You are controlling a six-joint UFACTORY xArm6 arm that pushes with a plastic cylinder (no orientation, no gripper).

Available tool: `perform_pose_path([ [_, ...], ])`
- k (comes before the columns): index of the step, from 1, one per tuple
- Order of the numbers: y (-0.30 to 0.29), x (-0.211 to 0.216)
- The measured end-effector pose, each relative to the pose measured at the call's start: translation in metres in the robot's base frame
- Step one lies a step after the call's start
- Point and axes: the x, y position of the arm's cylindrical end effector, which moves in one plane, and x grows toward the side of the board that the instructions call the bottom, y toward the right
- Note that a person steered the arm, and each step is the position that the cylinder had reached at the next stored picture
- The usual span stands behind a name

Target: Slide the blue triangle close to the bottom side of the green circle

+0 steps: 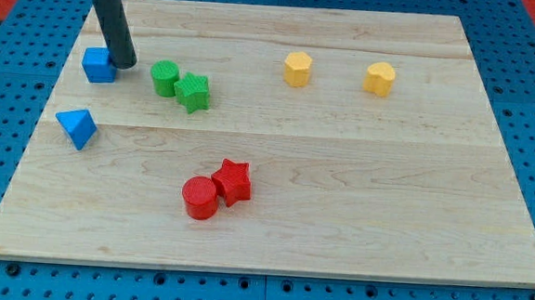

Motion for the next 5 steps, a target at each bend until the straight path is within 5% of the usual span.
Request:
perform_pose_path([
  [2,0.073,0.062],
  [3,0.063,0.071],
  [5,0.032,0.162],
])
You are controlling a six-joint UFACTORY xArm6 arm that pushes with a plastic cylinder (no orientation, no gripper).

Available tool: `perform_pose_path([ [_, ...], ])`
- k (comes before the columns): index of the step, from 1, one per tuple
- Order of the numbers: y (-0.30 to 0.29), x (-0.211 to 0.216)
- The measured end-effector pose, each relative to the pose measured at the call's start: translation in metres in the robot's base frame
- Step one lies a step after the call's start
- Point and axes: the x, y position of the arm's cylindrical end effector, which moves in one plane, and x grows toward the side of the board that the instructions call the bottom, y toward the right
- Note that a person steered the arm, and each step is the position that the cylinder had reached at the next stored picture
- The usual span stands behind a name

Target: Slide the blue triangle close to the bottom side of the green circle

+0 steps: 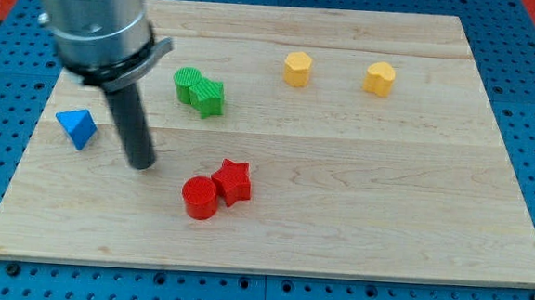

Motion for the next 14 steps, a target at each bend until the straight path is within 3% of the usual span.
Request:
perform_pose_path([
  [1,-0.08,-0.002],
  [2,-0.088,-0.011],
  [3,-0.044,-0.036],
  [5,-0.089,-0.037],
  [6,-0.08,-0.048],
  [7,-0.011,-0.053],
  [8,0.022,-0.054],
  [10,-0.066,-0.056],
  [12,0.017,-0.068],
  [13,-0.028,-0.069],
  [14,-0.118,-0.072],
])
